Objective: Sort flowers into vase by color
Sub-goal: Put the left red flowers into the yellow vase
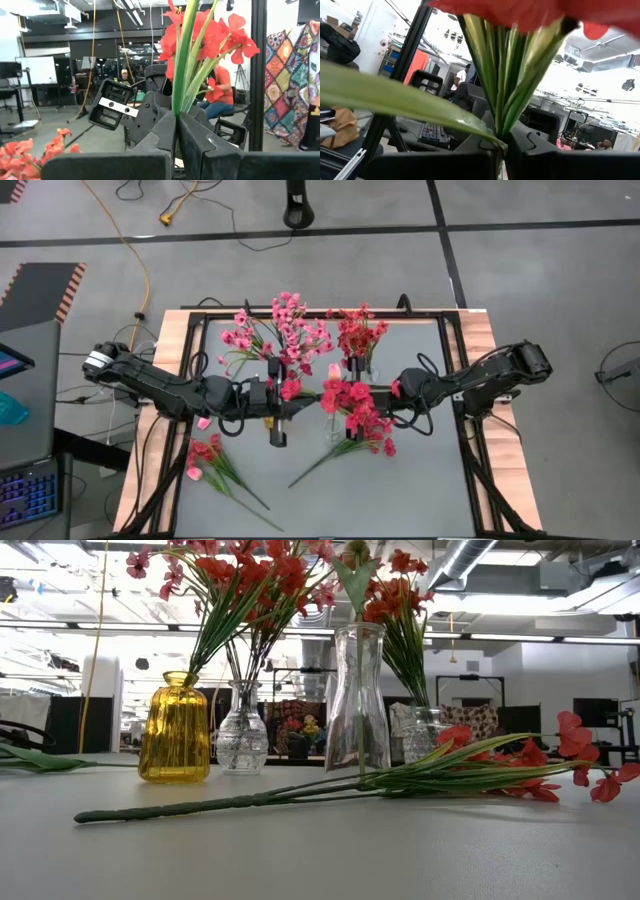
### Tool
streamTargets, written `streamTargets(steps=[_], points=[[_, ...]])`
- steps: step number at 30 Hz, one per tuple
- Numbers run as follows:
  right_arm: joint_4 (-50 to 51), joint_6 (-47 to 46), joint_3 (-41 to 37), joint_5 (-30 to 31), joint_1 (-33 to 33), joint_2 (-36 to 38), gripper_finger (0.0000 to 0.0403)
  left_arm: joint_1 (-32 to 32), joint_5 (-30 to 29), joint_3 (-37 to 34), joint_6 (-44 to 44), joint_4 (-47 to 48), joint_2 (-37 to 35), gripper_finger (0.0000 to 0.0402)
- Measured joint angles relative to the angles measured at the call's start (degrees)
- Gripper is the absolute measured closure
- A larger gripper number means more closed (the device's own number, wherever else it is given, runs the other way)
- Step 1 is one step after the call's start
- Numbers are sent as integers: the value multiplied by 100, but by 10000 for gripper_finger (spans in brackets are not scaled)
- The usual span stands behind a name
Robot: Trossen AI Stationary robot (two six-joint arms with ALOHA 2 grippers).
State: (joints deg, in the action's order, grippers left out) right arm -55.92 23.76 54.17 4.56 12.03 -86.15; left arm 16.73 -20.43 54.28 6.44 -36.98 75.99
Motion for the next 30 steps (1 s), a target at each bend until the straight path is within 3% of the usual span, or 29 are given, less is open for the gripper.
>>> streamTargets(steps=[8,14,23,30], points=[[247,-485,0,-13,0,11,360,57,19,0,-24,181,-3,332],[933,-851,-2,-10,-2,181,367,200,-168,0,-24,936,-184,290],[1542,-1394,-2,-16,-2,415,364,230,-299,-2,-612,1765,-333,283],[1715,-1689,-2,-16,-2,416,364,176,-275,-2,-945,1863,-329,283]])
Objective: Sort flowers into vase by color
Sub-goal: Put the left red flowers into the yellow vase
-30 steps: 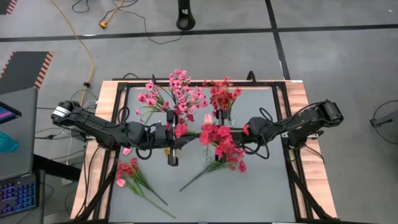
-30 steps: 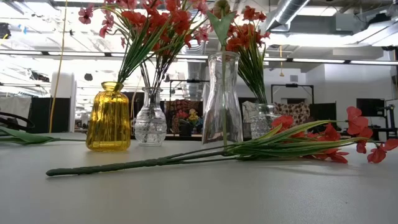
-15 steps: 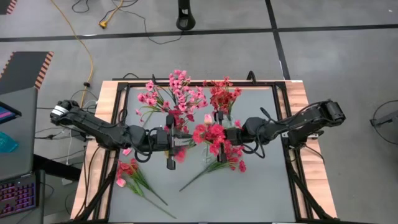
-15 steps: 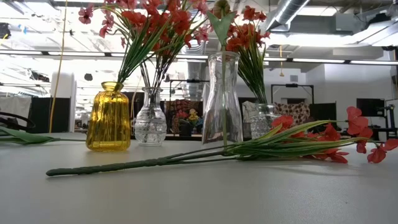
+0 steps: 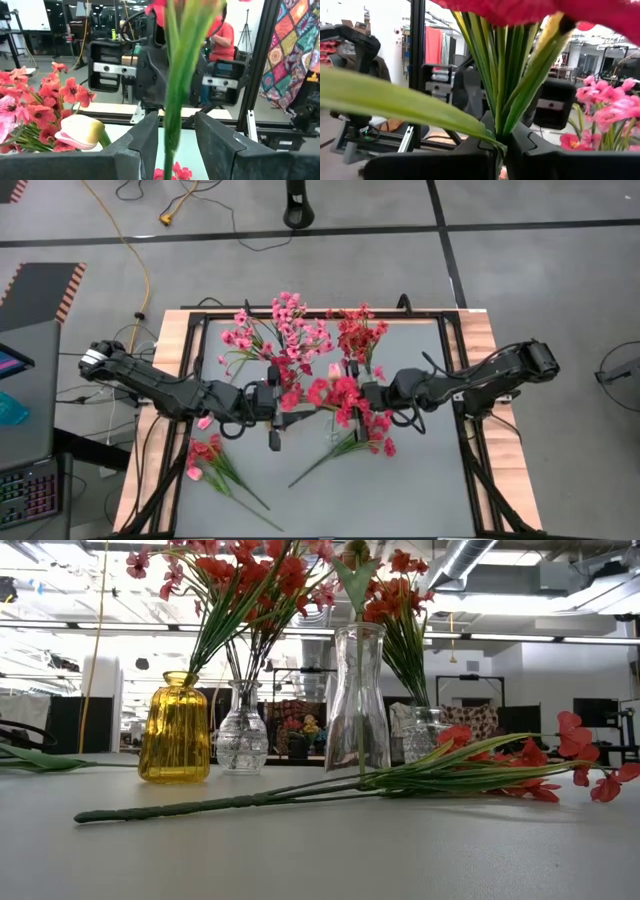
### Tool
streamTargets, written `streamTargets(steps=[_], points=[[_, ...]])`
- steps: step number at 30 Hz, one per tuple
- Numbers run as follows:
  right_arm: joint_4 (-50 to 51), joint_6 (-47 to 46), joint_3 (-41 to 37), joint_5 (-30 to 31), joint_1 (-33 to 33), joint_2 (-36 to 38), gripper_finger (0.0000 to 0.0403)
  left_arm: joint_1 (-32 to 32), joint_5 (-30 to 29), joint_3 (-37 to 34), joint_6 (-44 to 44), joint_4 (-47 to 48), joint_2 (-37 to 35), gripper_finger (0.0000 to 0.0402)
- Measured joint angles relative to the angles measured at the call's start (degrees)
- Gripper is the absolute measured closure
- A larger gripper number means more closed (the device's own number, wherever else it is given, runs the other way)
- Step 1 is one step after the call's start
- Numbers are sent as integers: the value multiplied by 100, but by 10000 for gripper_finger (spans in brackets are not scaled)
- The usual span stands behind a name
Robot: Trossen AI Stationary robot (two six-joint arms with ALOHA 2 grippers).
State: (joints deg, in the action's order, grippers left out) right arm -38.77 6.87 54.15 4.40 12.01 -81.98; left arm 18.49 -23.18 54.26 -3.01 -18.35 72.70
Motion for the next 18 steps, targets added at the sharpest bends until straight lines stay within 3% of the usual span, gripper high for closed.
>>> streamTargets(steps=[18], points=[[5,-249,0,0,-3,-84,364,-277,346,-2,-526,53,246,283]])
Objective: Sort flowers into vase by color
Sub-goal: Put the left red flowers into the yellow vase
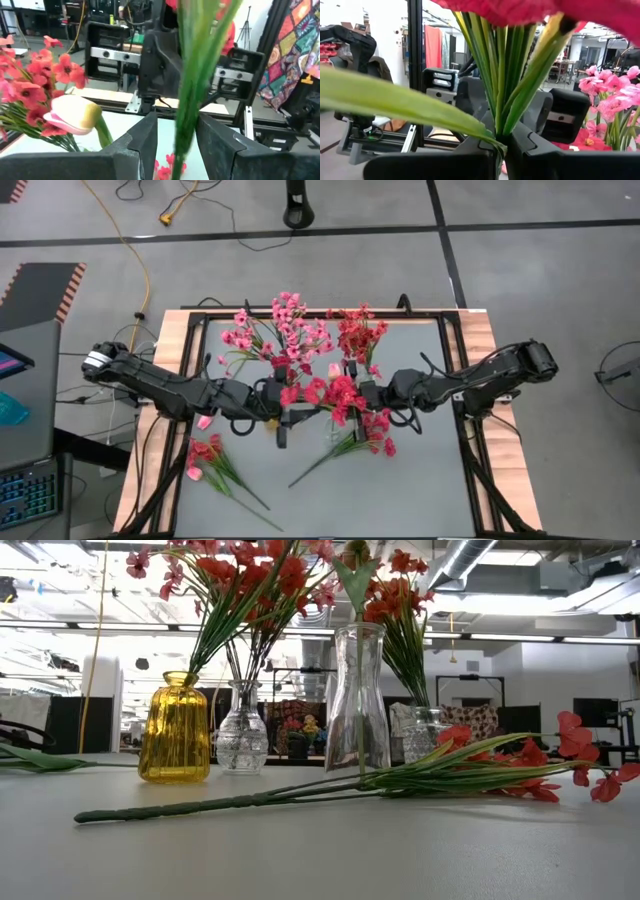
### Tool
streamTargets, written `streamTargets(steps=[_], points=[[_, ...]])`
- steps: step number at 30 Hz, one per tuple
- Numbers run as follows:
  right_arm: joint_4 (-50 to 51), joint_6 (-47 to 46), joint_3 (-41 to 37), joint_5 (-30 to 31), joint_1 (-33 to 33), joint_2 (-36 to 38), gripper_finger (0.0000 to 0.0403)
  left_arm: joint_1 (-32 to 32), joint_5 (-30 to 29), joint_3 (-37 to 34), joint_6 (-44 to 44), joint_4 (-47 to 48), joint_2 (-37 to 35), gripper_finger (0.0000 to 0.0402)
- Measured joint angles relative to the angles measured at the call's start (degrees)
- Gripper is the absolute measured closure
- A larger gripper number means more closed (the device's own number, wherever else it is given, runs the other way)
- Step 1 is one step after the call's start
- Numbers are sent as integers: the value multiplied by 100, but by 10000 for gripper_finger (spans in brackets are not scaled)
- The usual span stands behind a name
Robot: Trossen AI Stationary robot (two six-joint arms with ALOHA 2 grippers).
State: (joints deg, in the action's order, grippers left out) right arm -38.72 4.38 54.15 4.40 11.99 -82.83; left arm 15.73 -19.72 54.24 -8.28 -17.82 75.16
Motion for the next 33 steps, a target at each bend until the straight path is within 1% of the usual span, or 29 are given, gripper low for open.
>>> streamTargets(steps=[9,14,18,26,33], points=[[-61,-19,0,-2,-2,0,364,-39,155,0,-17,19,0,283],[-103,-244,0,-2,-52,0,364,-39,155,0,-8,38,0,287],[-111,-398,0,0,-56,0,364,-39,153,0,3,35,0,313],[-113,-409,0,2,-56,0,364,-48,150,0,100,35,0,390],[-113,-408,0,2,-56,0,359,-46,148,0,105,35,0,392]])
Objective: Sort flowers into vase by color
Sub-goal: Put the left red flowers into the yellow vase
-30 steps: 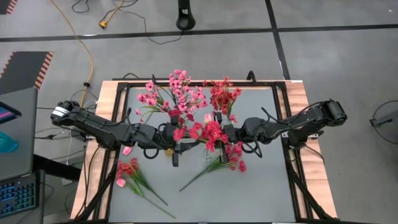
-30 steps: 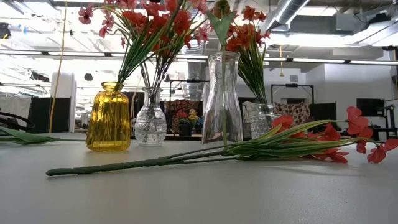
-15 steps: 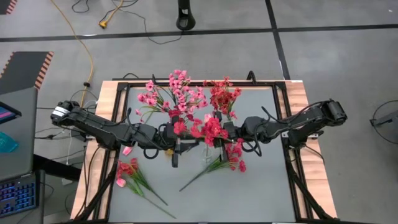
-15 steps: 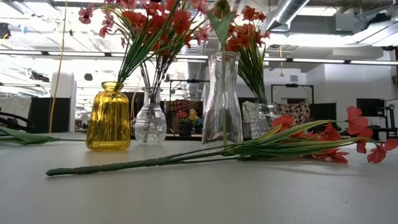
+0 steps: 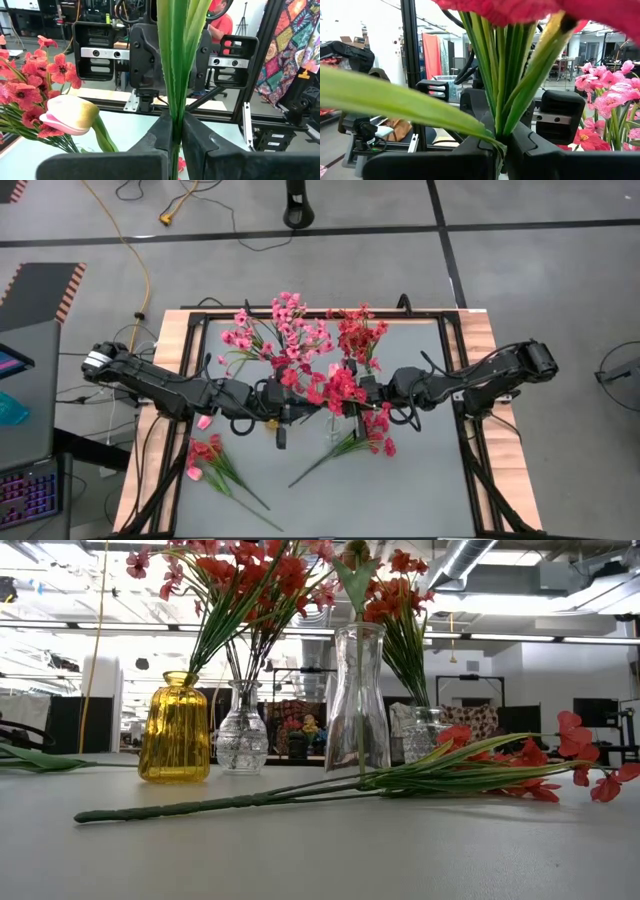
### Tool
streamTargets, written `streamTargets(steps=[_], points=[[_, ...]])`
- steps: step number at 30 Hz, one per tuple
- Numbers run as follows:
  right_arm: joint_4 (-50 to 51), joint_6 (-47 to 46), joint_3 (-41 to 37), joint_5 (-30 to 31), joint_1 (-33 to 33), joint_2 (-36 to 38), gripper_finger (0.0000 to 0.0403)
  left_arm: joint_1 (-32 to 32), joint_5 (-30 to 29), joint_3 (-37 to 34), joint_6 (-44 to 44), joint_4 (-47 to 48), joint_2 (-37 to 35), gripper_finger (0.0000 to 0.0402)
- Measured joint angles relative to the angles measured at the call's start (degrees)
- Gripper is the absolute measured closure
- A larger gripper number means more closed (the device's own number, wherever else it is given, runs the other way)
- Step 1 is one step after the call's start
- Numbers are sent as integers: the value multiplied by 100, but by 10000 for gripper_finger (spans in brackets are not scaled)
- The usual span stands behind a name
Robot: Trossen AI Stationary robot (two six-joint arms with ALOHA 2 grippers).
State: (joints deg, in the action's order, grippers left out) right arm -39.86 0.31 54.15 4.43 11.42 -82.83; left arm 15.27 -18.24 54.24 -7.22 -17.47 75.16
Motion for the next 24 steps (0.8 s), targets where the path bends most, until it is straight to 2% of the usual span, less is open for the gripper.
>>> streamTargets(steps=[4,9,17,24], points=[[2,3,0,0,2,0,336,0,0,0,0,0,0,398],[29,7,0,0,7,1,286,0,-130,0,19,0,0,400],[559,32,0,17,-17,438,205,397,-1083,2,453,14,-246,401],[1516,33,0,18,-70,1002,186,1020,-2229,4,901,250,-661,401]])
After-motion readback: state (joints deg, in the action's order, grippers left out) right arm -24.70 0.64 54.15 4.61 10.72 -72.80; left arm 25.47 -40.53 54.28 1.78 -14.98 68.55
